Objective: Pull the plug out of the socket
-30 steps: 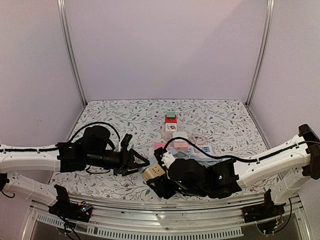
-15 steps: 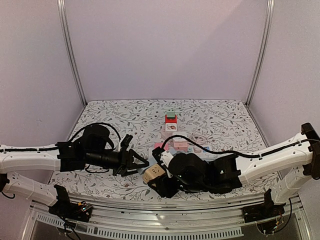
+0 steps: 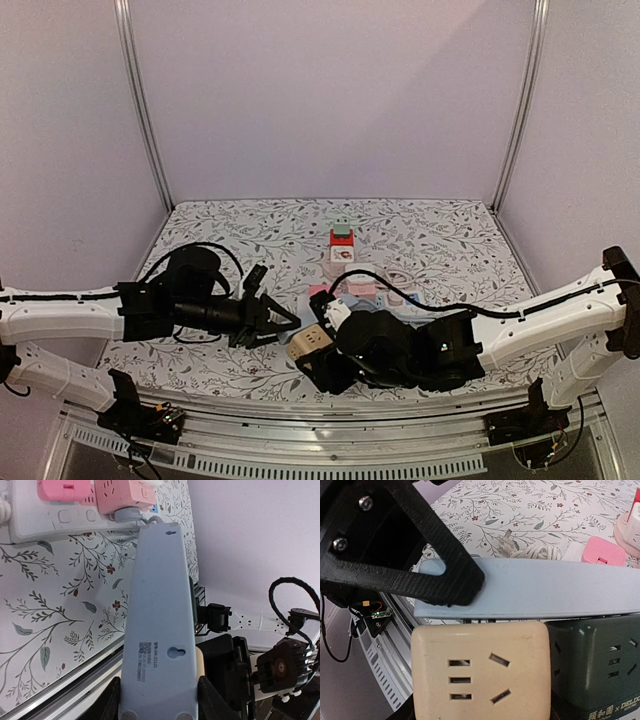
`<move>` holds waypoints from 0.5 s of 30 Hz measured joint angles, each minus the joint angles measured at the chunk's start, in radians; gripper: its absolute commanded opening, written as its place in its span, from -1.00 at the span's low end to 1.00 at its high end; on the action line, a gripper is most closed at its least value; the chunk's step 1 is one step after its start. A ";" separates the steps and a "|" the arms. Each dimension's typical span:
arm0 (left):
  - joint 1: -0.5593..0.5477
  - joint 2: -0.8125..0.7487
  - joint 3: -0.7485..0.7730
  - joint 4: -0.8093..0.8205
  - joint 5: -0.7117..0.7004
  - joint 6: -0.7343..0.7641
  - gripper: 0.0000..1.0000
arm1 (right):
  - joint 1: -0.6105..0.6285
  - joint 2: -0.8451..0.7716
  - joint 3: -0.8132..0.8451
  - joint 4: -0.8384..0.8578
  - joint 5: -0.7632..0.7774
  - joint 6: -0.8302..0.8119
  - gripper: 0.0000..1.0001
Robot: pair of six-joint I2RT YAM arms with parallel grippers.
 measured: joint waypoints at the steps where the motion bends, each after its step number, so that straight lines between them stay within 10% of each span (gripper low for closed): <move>1: 0.000 -0.003 0.000 0.000 -0.002 -0.001 -1.00 | -0.001 0.000 0.000 0.001 0.001 0.007 -1.00; 15: 0.000 -0.068 -0.008 0.015 -0.071 -0.036 -1.00 | -0.013 0.002 0.068 -0.043 -0.004 0.071 -1.00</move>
